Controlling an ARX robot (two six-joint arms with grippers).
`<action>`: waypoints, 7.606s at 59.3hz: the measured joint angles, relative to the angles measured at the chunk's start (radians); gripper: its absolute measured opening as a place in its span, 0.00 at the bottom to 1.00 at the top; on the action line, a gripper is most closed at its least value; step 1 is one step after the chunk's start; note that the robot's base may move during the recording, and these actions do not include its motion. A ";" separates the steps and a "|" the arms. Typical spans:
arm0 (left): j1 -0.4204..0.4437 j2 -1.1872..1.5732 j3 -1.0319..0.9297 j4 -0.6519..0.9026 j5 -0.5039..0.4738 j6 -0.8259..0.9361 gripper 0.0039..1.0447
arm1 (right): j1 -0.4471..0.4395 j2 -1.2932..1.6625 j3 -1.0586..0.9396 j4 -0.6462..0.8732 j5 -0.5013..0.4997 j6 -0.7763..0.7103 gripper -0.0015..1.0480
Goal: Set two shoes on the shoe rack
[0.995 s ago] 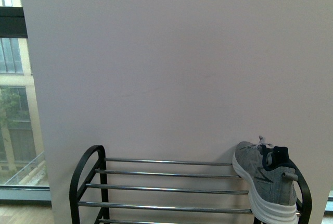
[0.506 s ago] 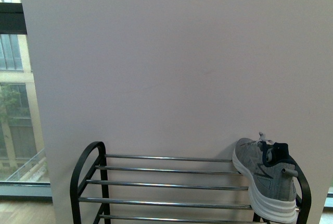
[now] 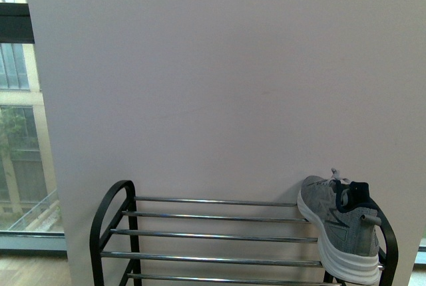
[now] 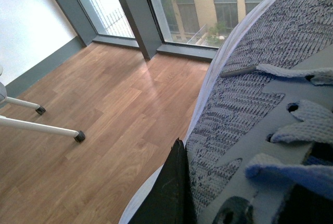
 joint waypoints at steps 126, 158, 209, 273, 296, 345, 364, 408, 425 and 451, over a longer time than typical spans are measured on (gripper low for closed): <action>0.000 0.000 0.000 0.000 0.000 0.000 0.01 | 0.000 0.000 0.000 0.000 0.000 0.000 0.91; -0.003 0.000 0.000 0.000 0.007 0.000 0.01 | 0.000 -0.001 0.000 0.000 0.003 0.000 0.91; -0.016 0.741 0.994 -0.509 0.818 -0.769 0.01 | 0.000 -0.001 0.000 -0.001 0.000 0.000 0.91; -0.090 1.346 1.849 -0.866 0.898 -0.843 0.01 | 0.000 -0.001 0.000 -0.001 0.000 0.000 0.91; -0.063 1.402 1.907 -0.870 0.896 -0.869 0.01 | 0.000 -0.001 0.000 -0.001 0.000 0.000 0.91; 0.000 1.007 1.426 -0.493 0.814 -0.572 0.86 | 0.000 -0.001 0.000 -0.001 0.000 0.000 0.91; 0.111 0.663 0.850 0.219 0.695 -0.020 0.60 | 0.000 -0.001 0.000 -0.001 0.000 0.000 0.91; 0.411 -0.042 0.050 0.325 0.980 0.139 0.01 | 0.000 -0.001 0.000 -0.001 0.000 0.000 0.91; 0.500 -0.159 -0.038 0.288 1.068 0.140 0.01 | 0.000 -0.001 0.000 -0.001 0.000 0.000 0.91; 0.502 -0.459 -0.057 0.030 1.073 0.140 0.01 | 0.000 -0.001 0.000 -0.001 0.000 -0.001 0.91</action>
